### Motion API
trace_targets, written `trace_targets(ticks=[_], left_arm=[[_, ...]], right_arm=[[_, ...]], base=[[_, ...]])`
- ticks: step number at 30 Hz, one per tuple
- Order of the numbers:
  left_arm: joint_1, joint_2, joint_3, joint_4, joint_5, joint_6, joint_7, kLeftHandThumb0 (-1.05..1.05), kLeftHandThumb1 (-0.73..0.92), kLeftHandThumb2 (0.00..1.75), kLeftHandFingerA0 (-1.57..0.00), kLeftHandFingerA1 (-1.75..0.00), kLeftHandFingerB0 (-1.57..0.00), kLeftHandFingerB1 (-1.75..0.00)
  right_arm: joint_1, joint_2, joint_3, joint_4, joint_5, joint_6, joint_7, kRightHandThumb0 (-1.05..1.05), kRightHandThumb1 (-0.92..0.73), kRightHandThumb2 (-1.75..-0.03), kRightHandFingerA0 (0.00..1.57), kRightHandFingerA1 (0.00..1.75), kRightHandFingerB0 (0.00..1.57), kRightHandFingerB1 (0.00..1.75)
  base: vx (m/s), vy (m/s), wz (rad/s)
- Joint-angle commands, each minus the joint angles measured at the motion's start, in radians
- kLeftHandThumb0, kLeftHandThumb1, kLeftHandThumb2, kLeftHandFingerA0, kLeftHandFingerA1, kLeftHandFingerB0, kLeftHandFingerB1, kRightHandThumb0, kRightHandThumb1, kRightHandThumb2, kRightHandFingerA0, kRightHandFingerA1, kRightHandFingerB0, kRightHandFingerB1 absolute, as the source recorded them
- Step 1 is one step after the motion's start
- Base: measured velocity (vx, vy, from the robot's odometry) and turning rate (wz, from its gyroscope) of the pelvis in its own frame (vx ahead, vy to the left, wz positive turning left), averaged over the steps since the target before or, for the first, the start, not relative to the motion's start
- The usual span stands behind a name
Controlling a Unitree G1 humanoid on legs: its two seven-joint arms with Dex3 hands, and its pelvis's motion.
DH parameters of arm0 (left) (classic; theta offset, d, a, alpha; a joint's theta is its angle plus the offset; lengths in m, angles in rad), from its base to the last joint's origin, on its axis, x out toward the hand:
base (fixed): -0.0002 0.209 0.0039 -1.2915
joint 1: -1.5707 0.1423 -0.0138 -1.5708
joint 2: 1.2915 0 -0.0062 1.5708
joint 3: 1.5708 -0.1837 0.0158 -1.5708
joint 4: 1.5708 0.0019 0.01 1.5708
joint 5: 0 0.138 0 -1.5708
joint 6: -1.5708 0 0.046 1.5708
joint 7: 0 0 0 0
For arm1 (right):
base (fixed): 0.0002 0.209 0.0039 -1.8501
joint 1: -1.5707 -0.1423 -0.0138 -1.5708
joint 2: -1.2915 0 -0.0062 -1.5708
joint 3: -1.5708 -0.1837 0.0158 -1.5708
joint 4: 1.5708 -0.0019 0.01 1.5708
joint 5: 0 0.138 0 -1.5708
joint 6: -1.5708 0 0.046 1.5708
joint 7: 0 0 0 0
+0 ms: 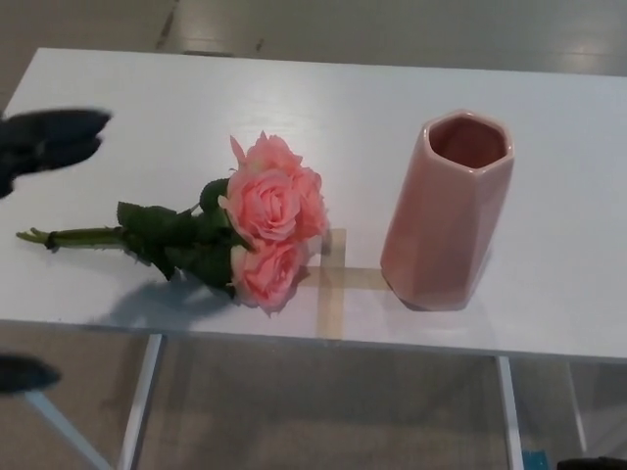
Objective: Use the left hand to pick up the rose and then lift and insert it into the pink vase.
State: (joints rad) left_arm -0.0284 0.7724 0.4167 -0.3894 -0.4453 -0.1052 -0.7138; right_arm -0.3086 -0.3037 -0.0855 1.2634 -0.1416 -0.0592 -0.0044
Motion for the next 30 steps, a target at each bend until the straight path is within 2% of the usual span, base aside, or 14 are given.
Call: trace_targets(ticks=[1,4,6,8,17,18,30], left_arm=[[-0.239,0.06,-0.236,0.213,0.357,0.099,0.105,-0.3,0.15,0.78,-0.01,-0.49,0.0,-0.46],[-0.356,0.057,-0.332,0.349,0.463,0.084,0.121,-0.31,0.15,0.79,0.0,-0.49,0.0,-0.46],[-0.373,0.057,-0.347,0.37,0.475,0.08,0.126,-0.31,0.15,0.79,0.0,-0.49,0.0,-0.46],[-0.469,0.05,-0.43,0.477,0.555,0.111,0.14,-0.31,0.15,0.79,0.0,-0.49,0.0,-0.46],[-0.573,0.038,-0.544,0.591,0.635,0.161,0.165,-0.3,0.16,0.79,0.0,-0.49,0.0,-0.46],[-0.599,0.033,-0.584,0.609,0.674,0.184,0.164,-0.6,0.38,0.68,-0.06,-0.27,-0.12,-0.34],[-0.735,-0.006,-0.748,0.756,0.78,0.212,0.176,-0.59,0.37,0.7,-0.06,-0.21,-0.1,-0.32]], right_arm=[[0.009,-0.006,0.003,0.009,0.004,0.007,-0.012,-0.35,-0.65,-0.59,0.6,0.41,0.56,0.39],[0.008,-0.004,0.002,0.004,0.007,0.001,-0.006,-0.35,-0.65,-0.59,0.6,0.41,0.56,0.39],[0.008,-0.004,0.002,0.003,0.007,0.0,-0.005,-0.35,-0.65,-0.59,0.6,0.41,0.56,0.39],[0.007,-0.008,0.004,0.0,0.006,-0.006,0.004,-0.34,-0.65,-0.59,0.59,0.41,0.55,0.39],[-0.001,-0.008,0.012,0.005,-0.005,-0.002,-0.002,-0.35,-0.66,-0.59,0.6,0.41,0.56,0.39],[-0.001,-0.009,0.011,0.003,-0.003,0.001,0.002,-0.34,-0.66,-0.59,0.6,0.41,0.55,0.39],[-0.004,-0.002,0.001,0.004,0.01,0.001,0.001,-0.34,-0.66,-0.59,0.6,0.41,0.55,0.39]], base=[[0.0,0.0,0.0],[0.0,0.0,0.0],[0.0,0.0,0.0],[0.0,0.0,0.0],[0.0,0.0,0.0],[0.0,0.0,0.0],[0.0,0.0,0.0]])
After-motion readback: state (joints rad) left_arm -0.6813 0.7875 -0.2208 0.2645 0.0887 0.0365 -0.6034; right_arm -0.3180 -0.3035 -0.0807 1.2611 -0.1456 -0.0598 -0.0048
